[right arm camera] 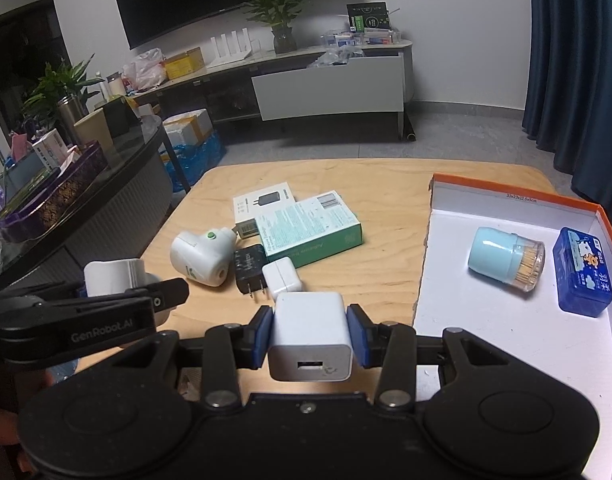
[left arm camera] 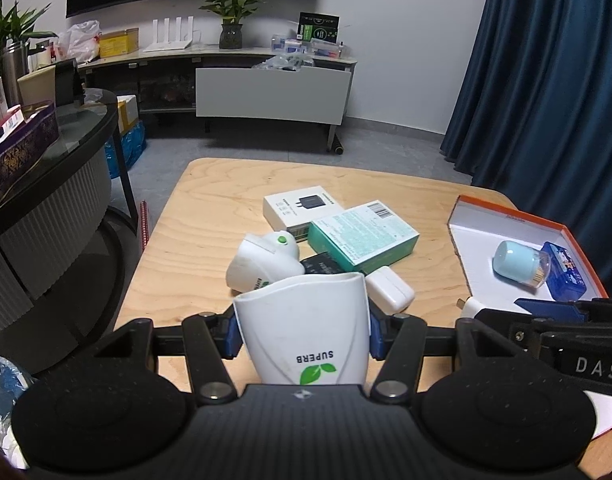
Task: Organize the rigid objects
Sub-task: 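Carry the cup with the left tool while the right tool carries the charger into the lid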
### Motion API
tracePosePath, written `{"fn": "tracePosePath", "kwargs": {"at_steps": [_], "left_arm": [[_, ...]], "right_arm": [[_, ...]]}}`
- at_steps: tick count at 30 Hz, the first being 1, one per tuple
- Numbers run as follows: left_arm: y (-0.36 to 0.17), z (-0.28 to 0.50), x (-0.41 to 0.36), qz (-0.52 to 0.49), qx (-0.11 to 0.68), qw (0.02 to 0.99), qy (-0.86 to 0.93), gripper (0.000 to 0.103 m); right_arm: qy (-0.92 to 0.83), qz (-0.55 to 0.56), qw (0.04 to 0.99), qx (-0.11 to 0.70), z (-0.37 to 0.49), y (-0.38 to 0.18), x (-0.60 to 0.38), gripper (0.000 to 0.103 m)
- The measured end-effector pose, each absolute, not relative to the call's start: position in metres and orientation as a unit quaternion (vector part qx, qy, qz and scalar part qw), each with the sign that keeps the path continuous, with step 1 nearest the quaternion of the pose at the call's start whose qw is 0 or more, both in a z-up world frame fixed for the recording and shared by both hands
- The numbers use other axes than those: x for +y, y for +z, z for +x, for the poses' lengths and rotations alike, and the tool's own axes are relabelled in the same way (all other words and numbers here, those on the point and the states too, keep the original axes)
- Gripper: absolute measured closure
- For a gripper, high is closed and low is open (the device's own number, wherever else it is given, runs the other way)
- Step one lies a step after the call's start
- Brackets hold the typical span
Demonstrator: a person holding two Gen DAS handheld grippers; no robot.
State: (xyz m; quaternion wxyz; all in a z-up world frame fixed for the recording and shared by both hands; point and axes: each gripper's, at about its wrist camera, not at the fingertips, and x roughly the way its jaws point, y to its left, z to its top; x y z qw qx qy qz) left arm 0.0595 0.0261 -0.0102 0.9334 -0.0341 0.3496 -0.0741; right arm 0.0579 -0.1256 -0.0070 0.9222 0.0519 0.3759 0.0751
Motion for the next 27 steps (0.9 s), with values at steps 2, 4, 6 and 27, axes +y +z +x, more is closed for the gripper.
{"fn": "tracePosePath", "kwargs": {"at_steps": [2,4,6,27], "left_arm": [[-0.009,0.058,0.024,-0.034,0.348,0.934,-0.077,0.046],[-0.007,0.057,0.021,-0.031,0.347,0.934,-0.077,0.046],[-0.006,0.057,0.019,-0.030,0.347,0.934,-0.080,0.046],[0.003,0.049,-0.002,-0.031,0.348,0.932,-0.097,0.046]], "right_arm": [[0.073,0.052,0.923,0.375,0.056,-0.006,-0.127,0.053],[0.072,0.054,0.923,0.374,0.054,-0.004,-0.130,0.053],[0.069,0.054,0.924,0.372,0.052,-0.003,-0.132,0.053],[0.056,0.068,0.929,0.359,0.038,0.010,-0.153,0.053]]}}
